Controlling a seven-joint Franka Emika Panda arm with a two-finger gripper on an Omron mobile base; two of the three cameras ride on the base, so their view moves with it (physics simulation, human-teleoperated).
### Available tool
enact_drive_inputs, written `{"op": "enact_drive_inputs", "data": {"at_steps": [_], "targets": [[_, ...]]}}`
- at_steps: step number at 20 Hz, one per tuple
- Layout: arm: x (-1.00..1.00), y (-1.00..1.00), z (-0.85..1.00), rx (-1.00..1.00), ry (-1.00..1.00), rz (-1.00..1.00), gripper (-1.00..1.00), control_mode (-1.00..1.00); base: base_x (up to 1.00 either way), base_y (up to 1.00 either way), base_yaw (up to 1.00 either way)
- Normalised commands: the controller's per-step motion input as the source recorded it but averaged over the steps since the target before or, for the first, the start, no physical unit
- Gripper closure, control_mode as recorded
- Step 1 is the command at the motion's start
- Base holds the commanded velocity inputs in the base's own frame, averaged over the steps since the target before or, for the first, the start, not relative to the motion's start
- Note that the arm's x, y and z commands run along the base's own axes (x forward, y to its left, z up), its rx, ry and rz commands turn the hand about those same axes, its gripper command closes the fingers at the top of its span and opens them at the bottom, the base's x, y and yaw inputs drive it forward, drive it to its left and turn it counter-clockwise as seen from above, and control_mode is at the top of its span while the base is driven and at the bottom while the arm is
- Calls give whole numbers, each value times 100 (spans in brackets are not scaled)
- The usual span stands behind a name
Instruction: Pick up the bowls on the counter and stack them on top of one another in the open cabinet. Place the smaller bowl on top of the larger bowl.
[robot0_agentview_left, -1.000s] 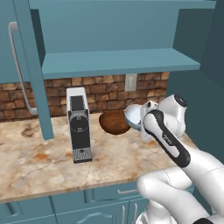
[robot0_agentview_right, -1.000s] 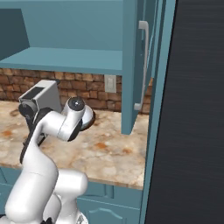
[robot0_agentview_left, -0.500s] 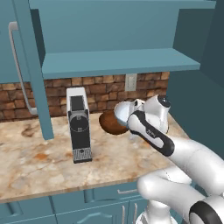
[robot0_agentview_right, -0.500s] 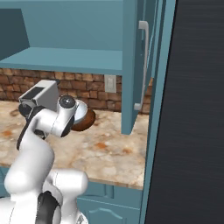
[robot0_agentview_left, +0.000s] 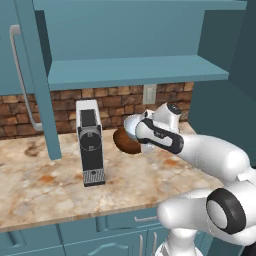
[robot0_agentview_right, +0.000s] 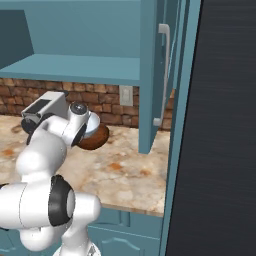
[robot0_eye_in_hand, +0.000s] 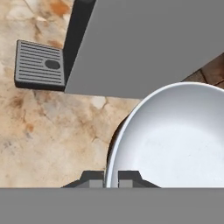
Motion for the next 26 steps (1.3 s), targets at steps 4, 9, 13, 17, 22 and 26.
{"op": "enact_drive_inputs", "data": {"at_steps": [4,9,13,17,22,26], "targets": [[2,2,0,-1,2,0,100,-100,0,0,0],[3,0,-11,-1,0,0,100,-100,0,0,0],[16,1,-14,-1,0,0,100,-100,0,0,0],[31,5,-9,0,2,0,100,-100,0,0,0],[28,10,-14,-3,4,0,100,-100,0,0,0],[7,2,-3,-2,1,0,100,-100,0,0,0]]}}
